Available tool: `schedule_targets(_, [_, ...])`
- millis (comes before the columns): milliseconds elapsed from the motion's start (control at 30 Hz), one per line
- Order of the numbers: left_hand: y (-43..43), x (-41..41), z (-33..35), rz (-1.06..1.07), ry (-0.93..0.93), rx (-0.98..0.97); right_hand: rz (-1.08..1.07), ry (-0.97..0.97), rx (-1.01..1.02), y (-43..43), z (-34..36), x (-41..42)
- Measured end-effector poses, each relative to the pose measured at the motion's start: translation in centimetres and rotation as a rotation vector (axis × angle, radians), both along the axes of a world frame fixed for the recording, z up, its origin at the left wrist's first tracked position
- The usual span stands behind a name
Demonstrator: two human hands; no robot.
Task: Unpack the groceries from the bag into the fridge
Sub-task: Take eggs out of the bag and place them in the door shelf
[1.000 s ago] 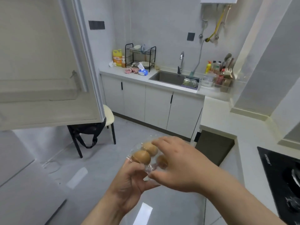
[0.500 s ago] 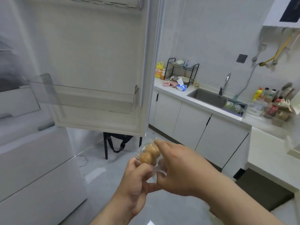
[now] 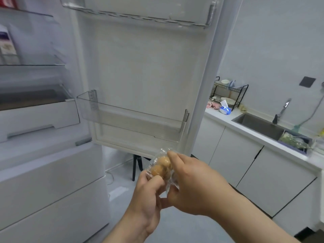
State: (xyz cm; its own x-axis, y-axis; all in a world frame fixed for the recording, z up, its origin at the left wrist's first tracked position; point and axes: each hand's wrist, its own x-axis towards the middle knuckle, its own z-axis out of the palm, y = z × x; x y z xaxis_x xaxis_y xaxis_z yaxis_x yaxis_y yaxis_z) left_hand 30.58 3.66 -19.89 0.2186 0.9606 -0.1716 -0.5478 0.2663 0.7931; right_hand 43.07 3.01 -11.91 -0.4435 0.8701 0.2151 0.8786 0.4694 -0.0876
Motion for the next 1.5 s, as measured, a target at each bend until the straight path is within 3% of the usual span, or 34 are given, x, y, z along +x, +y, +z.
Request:
schedule_targets(333, [-0.1,-0.6,1.9,0.141,0.027,-0.002,0.096,-0.106,0.012,1.3,1.4,-1.2])
schedule_targets(900, [-0.7,-0.2,2.9,0.186,0.084,0.005,0.137,-0.169,-0.017,0.9,2.2,-1.5])
schedule_targets(1167, [-0.6,-1.5,2.7,0.122,0.028,-0.018,0.192,-0.172,0.022,1.9,2.1,-0.8])
schedule_targets(1367, [0.3,-4.3,4.0,-0.035,-0.138,-0.007,0.269,-0.179,-0.233,4.1,3.6,2.2])
schedule_targets(1500, [0.7,-4.8,4.5,-0.143,-0.203,0.040,0.246,-0.027,-0.279,5.2,3.9,2.2])
